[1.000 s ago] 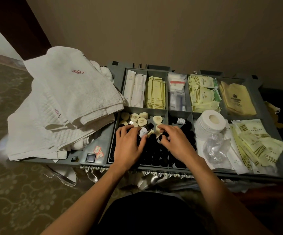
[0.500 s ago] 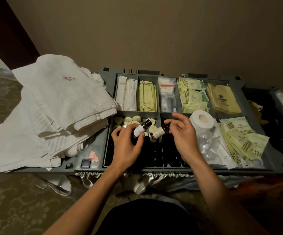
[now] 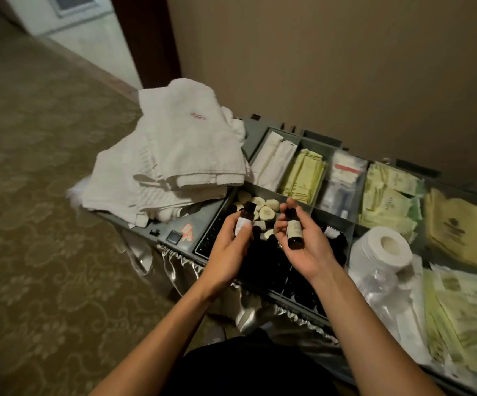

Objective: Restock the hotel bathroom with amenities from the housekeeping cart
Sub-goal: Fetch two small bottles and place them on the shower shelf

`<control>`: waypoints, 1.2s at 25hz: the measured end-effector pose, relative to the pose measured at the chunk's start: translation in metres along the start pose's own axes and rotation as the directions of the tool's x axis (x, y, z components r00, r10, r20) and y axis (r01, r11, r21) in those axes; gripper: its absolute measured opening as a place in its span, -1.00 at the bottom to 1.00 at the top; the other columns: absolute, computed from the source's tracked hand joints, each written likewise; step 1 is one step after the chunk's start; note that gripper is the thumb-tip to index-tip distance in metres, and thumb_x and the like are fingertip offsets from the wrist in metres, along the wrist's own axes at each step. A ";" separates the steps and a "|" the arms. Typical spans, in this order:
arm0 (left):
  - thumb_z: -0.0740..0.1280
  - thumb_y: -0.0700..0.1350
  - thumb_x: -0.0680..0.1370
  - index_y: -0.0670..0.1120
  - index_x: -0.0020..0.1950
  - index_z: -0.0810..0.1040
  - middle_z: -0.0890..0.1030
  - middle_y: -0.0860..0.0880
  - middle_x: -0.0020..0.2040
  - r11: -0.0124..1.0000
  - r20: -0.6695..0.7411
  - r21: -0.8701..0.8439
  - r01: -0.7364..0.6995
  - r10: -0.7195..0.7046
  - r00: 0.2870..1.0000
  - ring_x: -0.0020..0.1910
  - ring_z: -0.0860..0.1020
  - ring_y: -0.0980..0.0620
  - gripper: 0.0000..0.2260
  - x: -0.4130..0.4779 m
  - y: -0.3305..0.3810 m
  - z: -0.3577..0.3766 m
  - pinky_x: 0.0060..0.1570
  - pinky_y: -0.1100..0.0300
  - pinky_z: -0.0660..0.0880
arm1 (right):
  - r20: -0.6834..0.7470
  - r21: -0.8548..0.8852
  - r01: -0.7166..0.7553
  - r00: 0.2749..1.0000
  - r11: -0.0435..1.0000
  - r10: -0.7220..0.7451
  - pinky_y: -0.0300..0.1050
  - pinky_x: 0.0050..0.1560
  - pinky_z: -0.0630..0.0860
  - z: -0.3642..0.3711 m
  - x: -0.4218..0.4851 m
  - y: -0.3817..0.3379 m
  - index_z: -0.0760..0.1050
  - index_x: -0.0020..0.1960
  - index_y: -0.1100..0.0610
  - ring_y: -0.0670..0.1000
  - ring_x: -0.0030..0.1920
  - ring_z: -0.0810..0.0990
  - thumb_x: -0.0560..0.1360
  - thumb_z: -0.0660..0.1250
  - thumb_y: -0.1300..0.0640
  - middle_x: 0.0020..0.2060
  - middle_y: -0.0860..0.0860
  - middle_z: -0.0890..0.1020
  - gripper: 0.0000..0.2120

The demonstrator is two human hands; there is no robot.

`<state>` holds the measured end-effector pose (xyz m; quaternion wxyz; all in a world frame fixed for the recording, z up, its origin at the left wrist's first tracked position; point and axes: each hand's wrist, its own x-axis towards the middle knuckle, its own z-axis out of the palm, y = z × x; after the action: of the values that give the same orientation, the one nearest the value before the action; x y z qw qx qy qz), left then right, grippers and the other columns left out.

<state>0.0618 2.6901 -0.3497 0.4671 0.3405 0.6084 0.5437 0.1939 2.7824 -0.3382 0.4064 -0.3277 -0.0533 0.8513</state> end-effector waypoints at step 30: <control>0.28 -0.14 0.48 -0.15 0.33 0.46 0.67 -0.16 0.04 0.876 -0.957 -0.265 -0.403 -0.188 0.221 -0.19 0.66 -0.06 -0.59 -0.550 -0.100 0.041 -0.26 0.20 0.51 | 0.155 -0.814 -0.479 0.365 0.328 0.918 -0.18 -0.24 0.53 -0.085 -0.356 0.280 0.48 0.34 0.19 0.05 -0.09 0.63 0.43 -0.01 0.36 0.08 0.12 0.71 -0.45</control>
<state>0.2925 2.1790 -0.3378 0.0124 -0.1510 0.5883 0.7943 0.2232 2.3228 -0.3212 -0.2214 -0.1409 -0.3106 0.9136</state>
